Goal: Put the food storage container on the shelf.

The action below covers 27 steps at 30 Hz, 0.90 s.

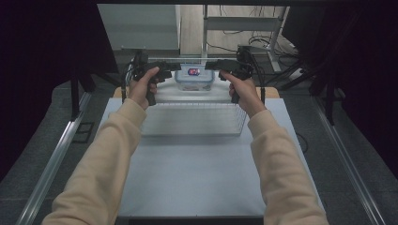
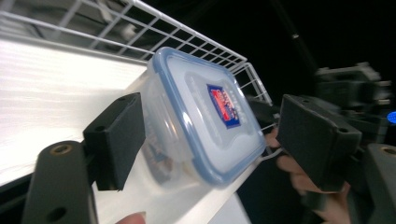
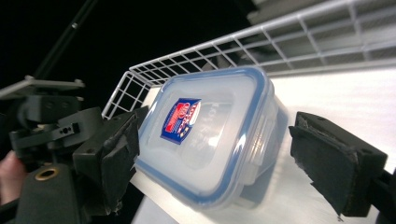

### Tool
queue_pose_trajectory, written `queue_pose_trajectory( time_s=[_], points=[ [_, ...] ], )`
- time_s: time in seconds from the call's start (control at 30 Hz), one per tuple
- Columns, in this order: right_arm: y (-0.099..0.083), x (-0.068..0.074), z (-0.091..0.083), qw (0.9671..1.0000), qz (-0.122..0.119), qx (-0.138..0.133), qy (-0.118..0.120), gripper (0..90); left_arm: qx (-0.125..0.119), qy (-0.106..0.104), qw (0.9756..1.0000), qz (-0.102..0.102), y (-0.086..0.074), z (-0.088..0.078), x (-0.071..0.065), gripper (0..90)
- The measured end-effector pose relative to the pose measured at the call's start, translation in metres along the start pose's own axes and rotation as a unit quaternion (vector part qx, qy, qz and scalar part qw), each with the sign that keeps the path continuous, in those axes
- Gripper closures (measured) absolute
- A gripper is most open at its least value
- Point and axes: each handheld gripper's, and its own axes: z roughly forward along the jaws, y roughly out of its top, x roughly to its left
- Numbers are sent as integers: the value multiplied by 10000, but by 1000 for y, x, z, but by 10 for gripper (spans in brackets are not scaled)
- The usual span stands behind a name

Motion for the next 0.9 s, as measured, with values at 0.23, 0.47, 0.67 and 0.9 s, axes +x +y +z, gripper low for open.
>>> queue_pose_trajectory(
  time_s=[0.23,0.47,0.67,0.9],
  points=[
    [-21,14,-29,9967,-807,-110,55,160,-20,384,9959,813,-24,-27,-24,223],
    [-77,13,-62,9845,-1752,26,38,175,138,638,9828,1730,-82,-55,-38,228],
    [-131,1,-91,9766,-2148,-31,53,189,183,618,9767,2047,-142,-72,-34,233],
    [-190,-18,-107,9664,-2551,9,-329,197,400,849,9708,2207,-204,-76,-13,236]
  ],
)
